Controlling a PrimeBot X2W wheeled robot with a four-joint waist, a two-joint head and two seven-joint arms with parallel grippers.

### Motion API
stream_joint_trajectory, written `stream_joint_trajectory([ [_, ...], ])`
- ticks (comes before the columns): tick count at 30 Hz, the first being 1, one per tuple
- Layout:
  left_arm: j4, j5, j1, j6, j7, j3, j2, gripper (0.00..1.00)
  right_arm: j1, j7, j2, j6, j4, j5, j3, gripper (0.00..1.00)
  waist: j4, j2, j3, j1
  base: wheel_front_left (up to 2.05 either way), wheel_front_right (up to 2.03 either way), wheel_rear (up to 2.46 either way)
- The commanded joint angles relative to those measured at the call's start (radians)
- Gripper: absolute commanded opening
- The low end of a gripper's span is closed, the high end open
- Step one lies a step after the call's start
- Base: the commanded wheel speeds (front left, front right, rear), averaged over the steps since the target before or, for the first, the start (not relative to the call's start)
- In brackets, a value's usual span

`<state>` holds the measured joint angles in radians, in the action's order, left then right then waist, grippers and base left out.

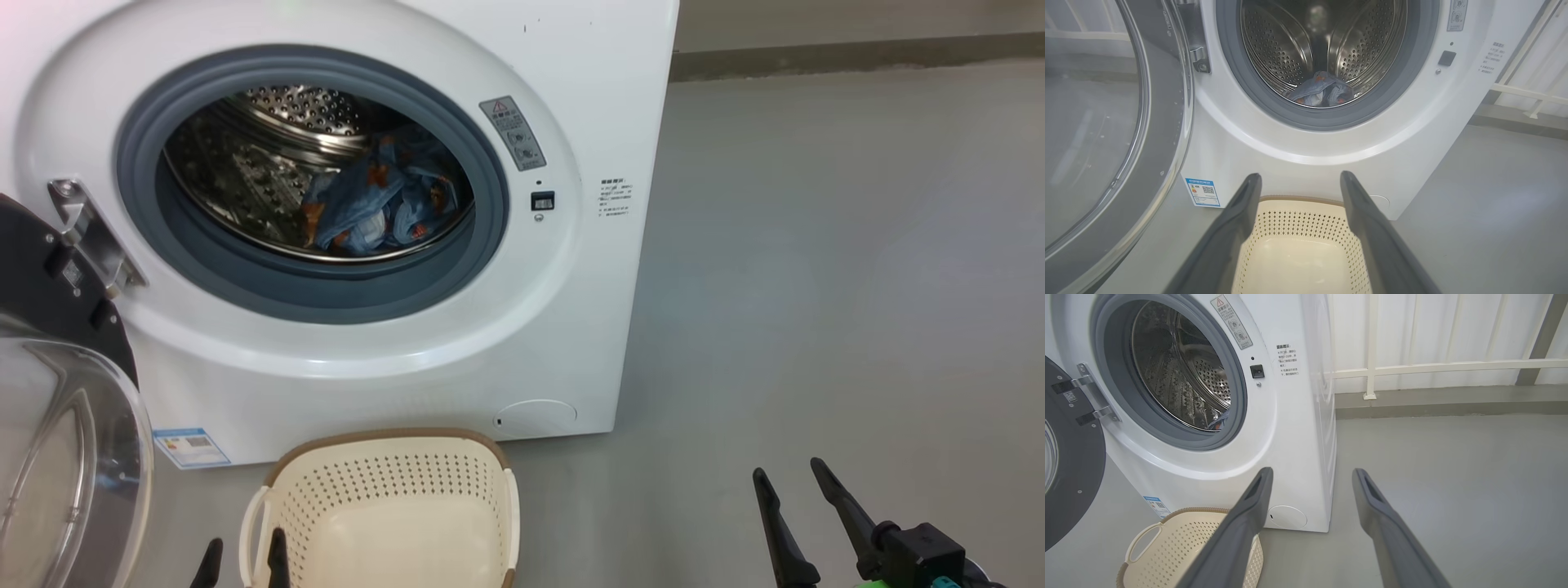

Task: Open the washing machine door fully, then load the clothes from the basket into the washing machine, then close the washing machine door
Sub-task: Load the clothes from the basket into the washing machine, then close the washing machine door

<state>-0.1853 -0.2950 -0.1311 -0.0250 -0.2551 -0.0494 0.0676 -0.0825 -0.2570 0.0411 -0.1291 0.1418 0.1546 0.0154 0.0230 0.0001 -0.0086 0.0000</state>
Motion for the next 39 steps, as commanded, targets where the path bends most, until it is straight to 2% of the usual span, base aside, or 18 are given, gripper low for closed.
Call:
stream_joint_trajectory([
  [1, 0.039, 0.011, 0.002, 0.007, -0.007, 0.042, -0.001, 1.00, 0.015, -0.005, 0.009, -0.002, -0.024, -0.014, 0.020, 1.00, -0.003, -0.0001, -0.011, 0.0000, 0.00, 0.00, 0.00],
  [21, 0.105, 0.028, -0.068, -0.008, -0.007, 0.071, -0.014, 1.00, 0.013, -0.005, 0.009, -0.002, -0.020, -0.031, -0.022, 1.00, -0.020, -0.0001, -0.034, 0.0000, 0.00, 0.00, 0.00],
  [39, 0.111, 0.036, -0.073, -0.026, -0.007, 0.061, -0.017, 1.00, 0.020, -0.005, 0.009, -0.002, -0.006, -0.019, -0.021, 1.00, -0.016, -0.0001, -0.025, 0.0000, 0.00, 0.00, 0.00],
])
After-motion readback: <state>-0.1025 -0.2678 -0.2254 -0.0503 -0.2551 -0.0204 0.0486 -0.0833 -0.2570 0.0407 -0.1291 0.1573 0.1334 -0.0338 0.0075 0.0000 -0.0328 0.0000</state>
